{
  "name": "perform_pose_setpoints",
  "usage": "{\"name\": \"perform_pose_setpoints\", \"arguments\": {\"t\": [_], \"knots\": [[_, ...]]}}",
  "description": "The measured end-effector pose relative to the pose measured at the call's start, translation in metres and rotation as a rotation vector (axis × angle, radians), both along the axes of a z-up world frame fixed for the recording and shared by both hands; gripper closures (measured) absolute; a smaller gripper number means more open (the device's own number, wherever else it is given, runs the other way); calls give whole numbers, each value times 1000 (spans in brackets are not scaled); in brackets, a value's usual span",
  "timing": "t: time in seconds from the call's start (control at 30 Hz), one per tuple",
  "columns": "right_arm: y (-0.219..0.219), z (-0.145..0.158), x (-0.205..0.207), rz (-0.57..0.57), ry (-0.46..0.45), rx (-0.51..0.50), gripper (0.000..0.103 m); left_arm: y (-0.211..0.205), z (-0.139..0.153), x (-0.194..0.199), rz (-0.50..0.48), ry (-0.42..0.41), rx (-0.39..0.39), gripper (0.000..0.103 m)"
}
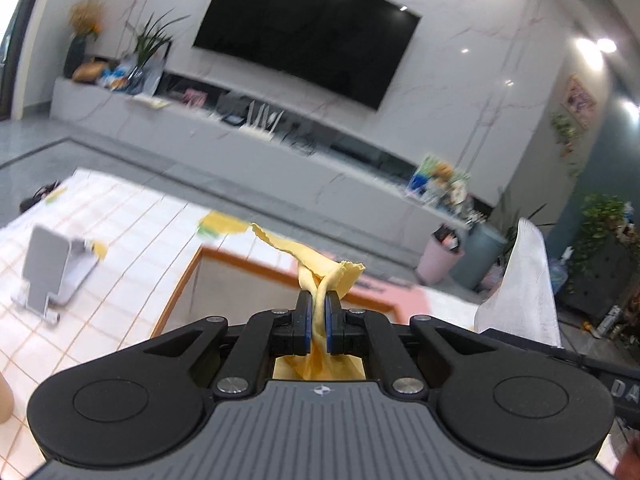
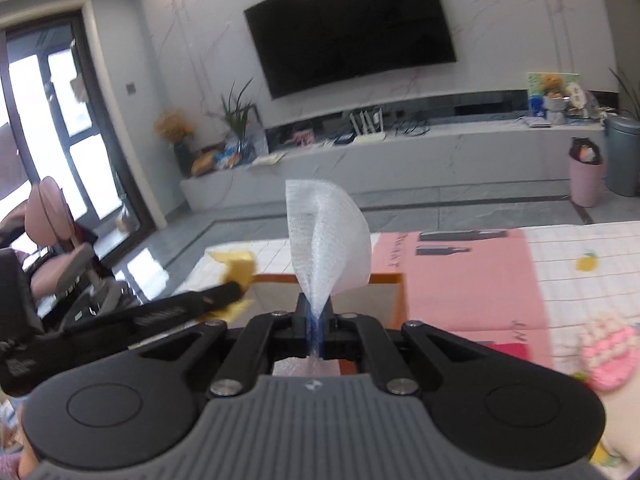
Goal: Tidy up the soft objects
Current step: 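Open the left tool over the box to drop the yellow cloth while the right tool releases the mesh cloth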
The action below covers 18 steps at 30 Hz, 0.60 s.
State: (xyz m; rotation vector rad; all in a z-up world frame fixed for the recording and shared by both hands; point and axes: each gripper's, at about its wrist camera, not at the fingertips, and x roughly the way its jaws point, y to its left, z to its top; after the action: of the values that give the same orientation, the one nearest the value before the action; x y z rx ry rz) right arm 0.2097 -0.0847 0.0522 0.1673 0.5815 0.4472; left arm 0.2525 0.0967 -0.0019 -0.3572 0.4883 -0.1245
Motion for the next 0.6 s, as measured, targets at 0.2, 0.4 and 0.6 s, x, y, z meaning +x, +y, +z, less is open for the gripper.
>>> {"name": "perform_pose_setpoints", "arguments": {"t": [0.2, 0.4, 0.6], "knots": [[18, -27, 15, 26, 18, -90, 103, 14, -19, 5, 89, 61, 2, 64], [16, -32, 15, 7, 47, -125, 103, 33, 1, -19, 107, 5, -86, 14], [28, -26, 20, 20, 77, -131, 103, 49, 33, -33, 102, 63, -56, 14]]}}
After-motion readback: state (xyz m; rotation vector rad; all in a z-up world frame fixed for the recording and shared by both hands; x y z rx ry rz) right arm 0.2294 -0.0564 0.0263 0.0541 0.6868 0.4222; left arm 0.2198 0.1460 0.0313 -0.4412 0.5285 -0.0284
